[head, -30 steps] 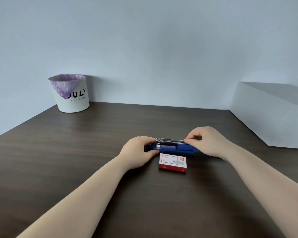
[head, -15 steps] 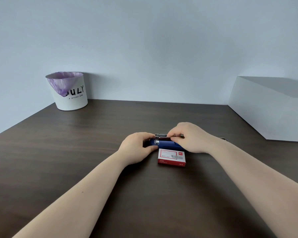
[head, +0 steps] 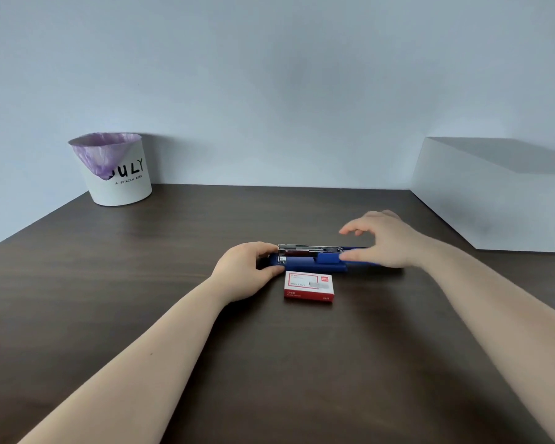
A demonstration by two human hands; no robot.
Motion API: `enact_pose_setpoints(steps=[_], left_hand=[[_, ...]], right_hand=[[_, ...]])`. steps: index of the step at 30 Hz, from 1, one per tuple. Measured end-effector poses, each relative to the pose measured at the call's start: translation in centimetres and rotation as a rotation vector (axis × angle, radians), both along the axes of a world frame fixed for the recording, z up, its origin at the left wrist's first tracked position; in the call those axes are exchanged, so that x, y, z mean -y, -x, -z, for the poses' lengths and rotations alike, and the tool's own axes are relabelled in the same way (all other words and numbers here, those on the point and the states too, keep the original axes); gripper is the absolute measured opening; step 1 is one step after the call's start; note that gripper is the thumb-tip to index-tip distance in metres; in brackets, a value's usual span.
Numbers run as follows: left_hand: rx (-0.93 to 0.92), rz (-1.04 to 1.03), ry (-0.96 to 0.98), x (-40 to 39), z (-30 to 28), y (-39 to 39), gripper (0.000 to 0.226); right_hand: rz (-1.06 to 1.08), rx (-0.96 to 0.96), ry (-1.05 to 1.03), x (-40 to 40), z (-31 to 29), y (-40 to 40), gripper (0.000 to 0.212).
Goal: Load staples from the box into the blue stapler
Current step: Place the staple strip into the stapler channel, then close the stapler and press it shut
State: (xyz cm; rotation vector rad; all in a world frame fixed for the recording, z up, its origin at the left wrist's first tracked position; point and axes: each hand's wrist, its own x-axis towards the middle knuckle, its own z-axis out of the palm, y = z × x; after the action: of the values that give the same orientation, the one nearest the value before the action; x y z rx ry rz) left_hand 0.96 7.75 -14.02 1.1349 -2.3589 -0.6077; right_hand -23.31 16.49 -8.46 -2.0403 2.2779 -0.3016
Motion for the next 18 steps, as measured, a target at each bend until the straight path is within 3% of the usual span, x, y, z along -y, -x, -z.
enact_pose_setpoints(steps=[2,4,7,10,15,18], left_hand=[[-0.002,-0.005,-0.008,0.1,0.1,0.0,0.035],[0.003,-0.007,-0.011,0.2,0.1,0.0,0.036],[0.008,-0.009,-0.008,0.1,0.1,0.1,0.037],[0.007,-0.013,-0.010,0.1,0.1,0.0,0.037],[0.017,-0.022,0.006,0.3,0.3,0.0,0.037],[0.018,-0.028,0.001,0.4,0.4,0.0,0.038]], right_hand=[[0.093,-0.080,-0.182,-0.8,-0.1,1.6,0.054],[0.095,-0.038,-0.275,-1.2,0.2,2.7,0.037],[0.072,0.055,-0.252,-1.2,0.3,3.0,0.024],[0.045,-0.016,-0.262,-0.8,-0.6,2.3,0.023],[0.013,-0.006,-0.086,-0.5,-3.2,1.2,0.026],[-0.080,0.043,0.093,-0.3,-4.6,-0.4,0.043]])
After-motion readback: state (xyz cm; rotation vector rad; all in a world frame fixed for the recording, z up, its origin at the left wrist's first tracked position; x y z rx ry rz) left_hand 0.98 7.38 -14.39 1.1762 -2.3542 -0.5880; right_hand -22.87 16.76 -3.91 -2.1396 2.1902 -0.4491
